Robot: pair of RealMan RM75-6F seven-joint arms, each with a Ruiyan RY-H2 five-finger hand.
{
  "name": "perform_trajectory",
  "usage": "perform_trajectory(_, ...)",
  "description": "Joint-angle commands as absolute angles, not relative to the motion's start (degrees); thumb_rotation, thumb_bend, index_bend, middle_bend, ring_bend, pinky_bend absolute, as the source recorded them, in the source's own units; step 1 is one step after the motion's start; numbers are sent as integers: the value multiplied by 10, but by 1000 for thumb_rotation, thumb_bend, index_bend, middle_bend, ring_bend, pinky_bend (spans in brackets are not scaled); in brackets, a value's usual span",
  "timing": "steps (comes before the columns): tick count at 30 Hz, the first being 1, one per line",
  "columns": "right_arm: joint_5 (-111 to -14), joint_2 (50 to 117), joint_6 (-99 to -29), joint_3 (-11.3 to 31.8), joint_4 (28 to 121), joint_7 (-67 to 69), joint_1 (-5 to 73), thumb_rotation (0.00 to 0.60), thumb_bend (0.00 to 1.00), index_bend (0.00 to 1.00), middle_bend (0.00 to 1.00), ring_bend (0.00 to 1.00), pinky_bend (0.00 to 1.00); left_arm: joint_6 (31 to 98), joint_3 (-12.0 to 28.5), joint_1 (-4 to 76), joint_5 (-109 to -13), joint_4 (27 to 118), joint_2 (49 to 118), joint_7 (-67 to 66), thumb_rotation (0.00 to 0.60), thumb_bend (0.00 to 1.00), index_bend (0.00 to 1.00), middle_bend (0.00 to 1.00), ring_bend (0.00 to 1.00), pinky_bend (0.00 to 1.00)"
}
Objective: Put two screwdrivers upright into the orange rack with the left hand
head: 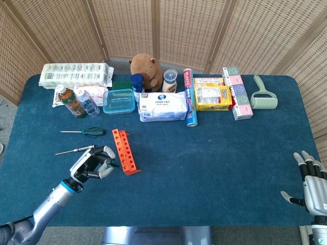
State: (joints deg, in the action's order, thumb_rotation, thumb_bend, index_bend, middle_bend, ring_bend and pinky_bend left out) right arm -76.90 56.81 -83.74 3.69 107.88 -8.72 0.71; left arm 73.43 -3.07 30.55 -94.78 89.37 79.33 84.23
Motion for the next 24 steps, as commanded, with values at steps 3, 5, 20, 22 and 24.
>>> perform_trajectory(3,-769,568,-838,37,1079,-87,7,600,0,22,0,0,7,730,-30,308,-948,894,795,840,600,541,535,836,871,950)
perform_trajectory(5,-769,568,-839,37,1079,-87,6,600,0,22,0,0,7,729,-29,309,-947,894,795,838,600,541,535,836,871,950)
perform_trajectory(20,-772,565,-841,37,1079,-80,5,600,0,22,0,0,7,724,-27,309,-942,896,795,837,600,541,535,836,871,951)
perform_trajectory(22,-772,565,-840,37,1079,-81,5,600,0,22,0,0,7,724,-27,310,-943,896,793,837,600,541,535,836,871,950)
perform_trajectory(24,-772,565,-840,37,1079,-81,5,600,0,22,0,0,7,724,-27,310,-944,896,793,837,600,541,535,836,871,950)
